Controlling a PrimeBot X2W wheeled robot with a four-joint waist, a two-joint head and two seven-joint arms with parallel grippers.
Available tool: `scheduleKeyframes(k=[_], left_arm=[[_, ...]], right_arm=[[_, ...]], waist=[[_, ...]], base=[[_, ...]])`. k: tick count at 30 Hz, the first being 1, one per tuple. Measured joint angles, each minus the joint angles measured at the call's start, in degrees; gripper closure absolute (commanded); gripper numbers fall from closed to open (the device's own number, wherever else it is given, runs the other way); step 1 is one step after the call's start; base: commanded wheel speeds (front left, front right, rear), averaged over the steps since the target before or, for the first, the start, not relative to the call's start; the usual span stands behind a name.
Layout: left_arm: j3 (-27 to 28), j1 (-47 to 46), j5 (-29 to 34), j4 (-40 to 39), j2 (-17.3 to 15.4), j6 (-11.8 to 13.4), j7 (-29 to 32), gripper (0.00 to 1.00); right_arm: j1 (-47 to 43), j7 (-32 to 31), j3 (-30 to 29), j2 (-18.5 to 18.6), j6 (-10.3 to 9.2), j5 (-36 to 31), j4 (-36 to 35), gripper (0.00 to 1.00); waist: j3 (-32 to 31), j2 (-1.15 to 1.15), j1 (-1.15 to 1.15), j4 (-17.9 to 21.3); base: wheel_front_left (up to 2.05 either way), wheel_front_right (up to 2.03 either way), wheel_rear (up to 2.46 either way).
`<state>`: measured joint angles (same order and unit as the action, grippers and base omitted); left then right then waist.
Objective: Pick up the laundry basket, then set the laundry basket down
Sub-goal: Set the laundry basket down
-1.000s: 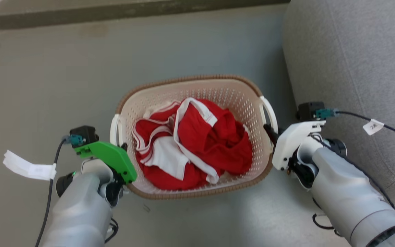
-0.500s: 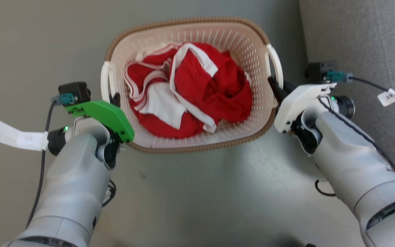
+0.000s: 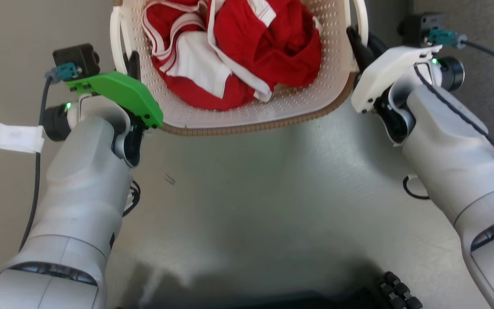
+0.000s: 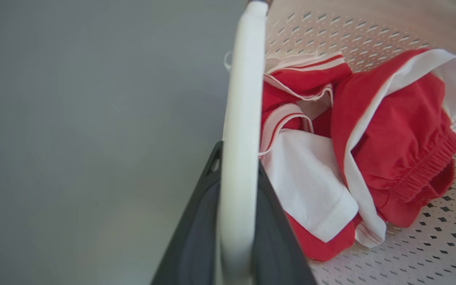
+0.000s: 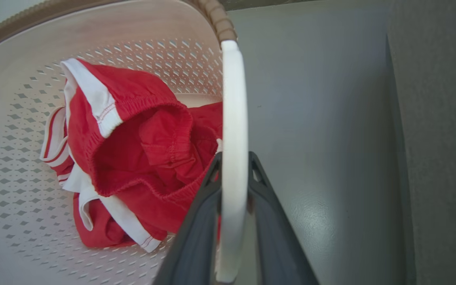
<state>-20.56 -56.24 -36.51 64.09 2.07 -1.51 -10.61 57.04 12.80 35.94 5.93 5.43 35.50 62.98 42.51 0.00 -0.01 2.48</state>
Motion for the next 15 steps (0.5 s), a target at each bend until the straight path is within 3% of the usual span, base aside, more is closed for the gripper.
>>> scheduleKeyframes(k=[15], left_arm=[[-0.1,-2.5,1.0,2.0,0.2,0.0,-1.4,1.0]], right_arm=[[2.3,0.9,0.4,0.1,-0.49,-1.2,0.4,1.0]], waist=[[9.0,0.0,0.0,-0.9]], base=[[0.0,0.0,0.0]])
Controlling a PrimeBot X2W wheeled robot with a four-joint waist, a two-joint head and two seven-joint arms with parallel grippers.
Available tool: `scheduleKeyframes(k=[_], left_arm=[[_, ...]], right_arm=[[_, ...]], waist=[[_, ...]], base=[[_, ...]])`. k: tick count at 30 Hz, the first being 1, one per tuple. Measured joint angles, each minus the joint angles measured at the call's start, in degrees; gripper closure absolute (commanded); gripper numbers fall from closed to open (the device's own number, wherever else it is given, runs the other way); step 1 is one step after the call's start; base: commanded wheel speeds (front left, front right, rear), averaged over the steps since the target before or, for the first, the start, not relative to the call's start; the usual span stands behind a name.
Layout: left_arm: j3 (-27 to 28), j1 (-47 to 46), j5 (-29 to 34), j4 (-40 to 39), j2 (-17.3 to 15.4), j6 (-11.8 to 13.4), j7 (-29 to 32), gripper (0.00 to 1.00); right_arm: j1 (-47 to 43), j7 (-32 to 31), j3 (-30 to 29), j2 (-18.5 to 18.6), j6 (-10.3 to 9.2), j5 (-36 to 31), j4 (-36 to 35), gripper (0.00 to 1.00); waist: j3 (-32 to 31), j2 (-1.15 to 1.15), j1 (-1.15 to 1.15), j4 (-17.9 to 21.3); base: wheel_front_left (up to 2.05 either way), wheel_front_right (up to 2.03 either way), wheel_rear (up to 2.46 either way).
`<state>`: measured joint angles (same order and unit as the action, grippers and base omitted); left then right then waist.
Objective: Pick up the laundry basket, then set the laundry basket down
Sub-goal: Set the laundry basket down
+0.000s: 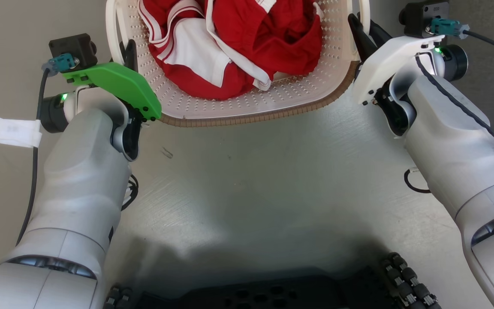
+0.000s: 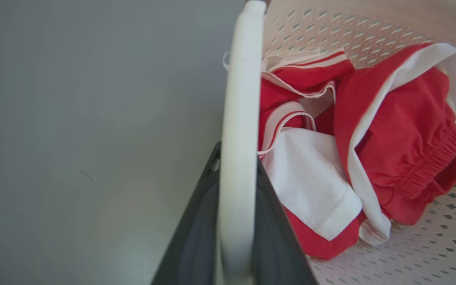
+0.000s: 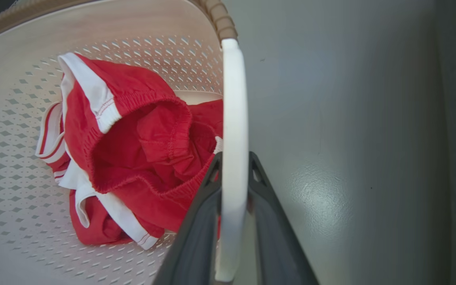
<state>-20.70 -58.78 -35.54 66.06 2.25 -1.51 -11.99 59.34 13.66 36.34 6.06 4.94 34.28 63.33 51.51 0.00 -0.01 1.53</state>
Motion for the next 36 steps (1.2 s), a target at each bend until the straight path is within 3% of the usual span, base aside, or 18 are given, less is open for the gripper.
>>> scheduleKeyframes(k=[36], left_arm=[[-0.7,-2.3,-0.1,4.3,0.3,-0.7,-0.1,1.0]], right_arm=[[2.5,-0.3,0.0,-1.6,2.12,0.7,5.3,1.0]], waist=[[3.7,0.0,0.02,-0.4]], base=[[0.0,0.0,0.0]])
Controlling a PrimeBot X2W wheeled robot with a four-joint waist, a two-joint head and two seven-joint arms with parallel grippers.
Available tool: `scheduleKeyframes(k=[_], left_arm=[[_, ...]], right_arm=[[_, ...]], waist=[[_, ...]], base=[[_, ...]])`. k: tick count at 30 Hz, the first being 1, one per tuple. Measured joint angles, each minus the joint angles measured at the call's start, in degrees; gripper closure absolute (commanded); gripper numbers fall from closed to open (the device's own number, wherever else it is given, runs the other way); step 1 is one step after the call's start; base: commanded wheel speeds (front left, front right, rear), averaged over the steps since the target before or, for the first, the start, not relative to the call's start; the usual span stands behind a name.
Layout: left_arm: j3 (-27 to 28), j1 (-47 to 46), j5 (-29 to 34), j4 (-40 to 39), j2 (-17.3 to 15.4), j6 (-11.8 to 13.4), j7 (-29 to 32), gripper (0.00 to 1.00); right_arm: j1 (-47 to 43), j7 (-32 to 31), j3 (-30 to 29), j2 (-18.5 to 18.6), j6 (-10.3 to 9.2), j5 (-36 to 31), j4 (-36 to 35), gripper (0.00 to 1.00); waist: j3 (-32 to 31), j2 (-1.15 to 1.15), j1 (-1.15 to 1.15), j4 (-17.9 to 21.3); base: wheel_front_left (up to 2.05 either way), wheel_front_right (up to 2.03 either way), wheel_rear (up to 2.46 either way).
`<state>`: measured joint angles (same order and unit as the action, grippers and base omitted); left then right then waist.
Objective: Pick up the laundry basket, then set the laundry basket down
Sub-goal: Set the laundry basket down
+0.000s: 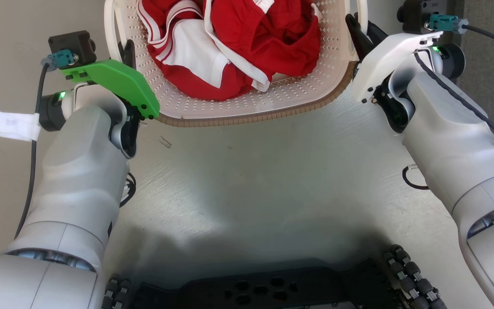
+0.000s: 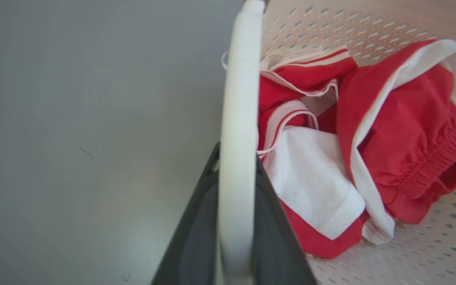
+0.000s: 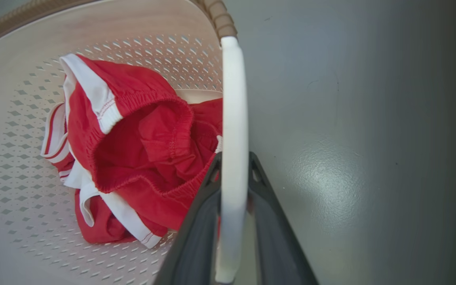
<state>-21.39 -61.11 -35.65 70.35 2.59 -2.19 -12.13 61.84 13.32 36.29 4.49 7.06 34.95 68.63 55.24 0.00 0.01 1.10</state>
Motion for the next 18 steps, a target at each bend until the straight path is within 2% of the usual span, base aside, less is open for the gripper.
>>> scheduleKeyframes(k=[13,14,15,16,17,18], left_arm=[[-0.6,-0.3,-0.1,0.6,-0.1,-0.9,0.0,1.0],[-0.7,-0.3,-0.3,0.6,-0.1,-1.3,0.0,1.0],[-0.9,-0.3,-0.4,0.7,-0.2,-1.5,0.0,0.95],[-1.0,-0.3,-0.4,0.9,-0.3,-1.6,0.0,0.44],[-1.0,-0.3,-0.4,1.1,-0.5,-1.7,0.0,0.0],[-0.9,-0.3,-0.4,1.3,-0.8,-1.7,0.0,0.0]], right_arm=[[0.3,0.0,0.2,0.0,0.44,0.2,0.4,1.0],[0.3,0.0,0.4,0.0,0.44,0.2,0.4,0.45],[0.3,0.0,0.8,0.0,0.44,0.1,0.4,0.0],[0.3,0.0,1.2,0.1,0.44,0.1,0.4,0.0],[0.2,0.0,1.2,0.2,0.44,0.1,0.4,0.0],[0.1,-0.1,1.6,0.5,0.44,0.0,0.5,0.0]], waist=[[0.0,0.0,0.0,-0.1],[0.0,0.0,0.0,-0.1],[-0.1,0.0,0.0,-0.1],[-0.1,0.0,0.0,-0.1],[-0.2,0.0,0.0,-0.2],[-0.3,0.0,0.0,-0.2]], base=[[0.0,0.0,0.0],[0.0,0.0,0.0],[0.0,0.0,0.0],[0.0,0.0,0.0],[0.0,0.0,0.0],[0.0,0.0,0.0]])
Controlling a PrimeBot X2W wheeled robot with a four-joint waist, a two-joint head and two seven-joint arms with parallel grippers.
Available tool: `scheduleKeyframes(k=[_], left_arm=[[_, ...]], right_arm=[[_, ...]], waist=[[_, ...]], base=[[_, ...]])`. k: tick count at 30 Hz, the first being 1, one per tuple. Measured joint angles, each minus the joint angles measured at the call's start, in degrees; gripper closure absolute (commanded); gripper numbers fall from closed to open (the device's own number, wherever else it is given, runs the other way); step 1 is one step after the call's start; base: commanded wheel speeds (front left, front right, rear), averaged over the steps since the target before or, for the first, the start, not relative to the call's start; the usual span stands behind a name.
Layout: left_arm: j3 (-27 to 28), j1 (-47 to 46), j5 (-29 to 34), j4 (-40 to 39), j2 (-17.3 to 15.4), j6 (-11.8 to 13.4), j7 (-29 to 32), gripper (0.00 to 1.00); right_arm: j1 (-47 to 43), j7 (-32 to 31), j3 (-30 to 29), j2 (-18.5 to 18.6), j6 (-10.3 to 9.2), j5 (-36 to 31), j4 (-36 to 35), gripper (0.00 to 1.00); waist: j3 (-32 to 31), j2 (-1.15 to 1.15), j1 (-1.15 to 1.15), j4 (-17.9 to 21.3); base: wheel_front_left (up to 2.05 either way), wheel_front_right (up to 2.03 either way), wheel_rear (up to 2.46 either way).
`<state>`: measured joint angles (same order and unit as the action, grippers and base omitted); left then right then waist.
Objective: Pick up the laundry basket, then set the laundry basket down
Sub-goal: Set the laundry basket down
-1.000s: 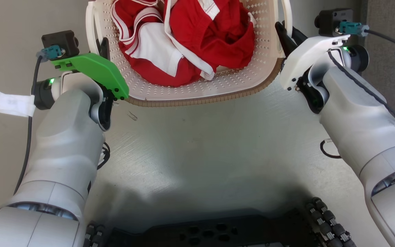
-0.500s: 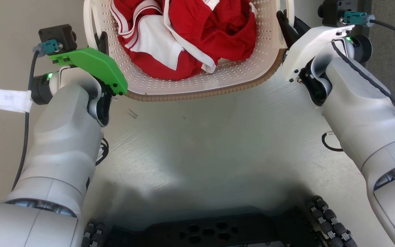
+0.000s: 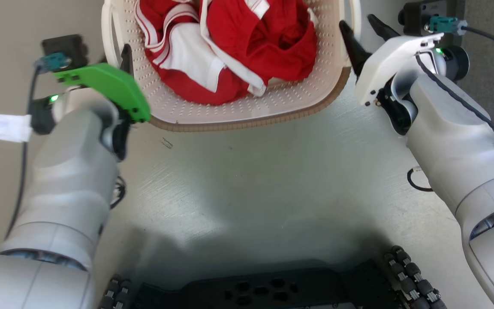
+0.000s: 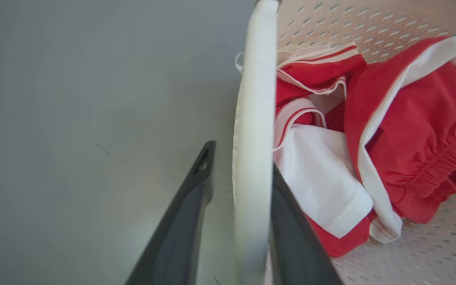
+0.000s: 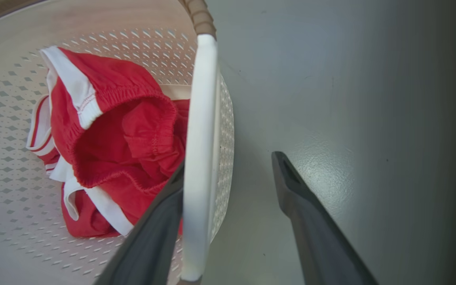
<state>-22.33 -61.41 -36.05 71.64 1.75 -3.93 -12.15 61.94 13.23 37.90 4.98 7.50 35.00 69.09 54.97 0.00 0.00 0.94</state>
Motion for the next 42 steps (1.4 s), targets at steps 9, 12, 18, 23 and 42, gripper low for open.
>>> scheduleKeyframes(k=[9,12,18,23,42], left_arm=[[0.2,0.1,-1.1,0.4,-1.6,-0.2,-0.1,0.0],[0.3,0.2,-1.6,0.5,-1.9,-0.7,-0.1,0.0],[0.2,0.4,-2.1,0.5,-2.1,-1.1,-0.6,0.0],[-0.3,1.2,-1.7,0.1,-2.5,-1.1,-1.6,0.0],[1.4,9.2,4.7,-17.2,-5.4,0.5,-2.3,0.0]], right_arm=[[-0.7,0.0,1.2,0.1,0.0,0.2,-0.5,0.0],[-1.7,0.0,1.6,0.2,-0.01,0.4,-1.2,0.0],[-2.9,0.2,3.2,0.2,-0.01,1.0,-3.2,0.0],[-4.1,0.7,3.2,0.3,-0.01,1.4,-4.3,0.0],[-10.6,1.1,-2.4,2.8,-0.02,1.7,-15.3,0.0]], waist=[[-1.8,0.0,0.0,0.2],[-2.6,0.0,0.0,0.3],[-4.6,0.0,0.0,0.4],[-6.8,0.0,0.0,0.4],[-20.6,0.0,0.0,1.0]], base=[[0.0,0.0,0.0],[0.0,0.0,0.0],[0.0,0.0,0.0],[0.0,0.0,0.0],[0.0,0.0,0.0]])
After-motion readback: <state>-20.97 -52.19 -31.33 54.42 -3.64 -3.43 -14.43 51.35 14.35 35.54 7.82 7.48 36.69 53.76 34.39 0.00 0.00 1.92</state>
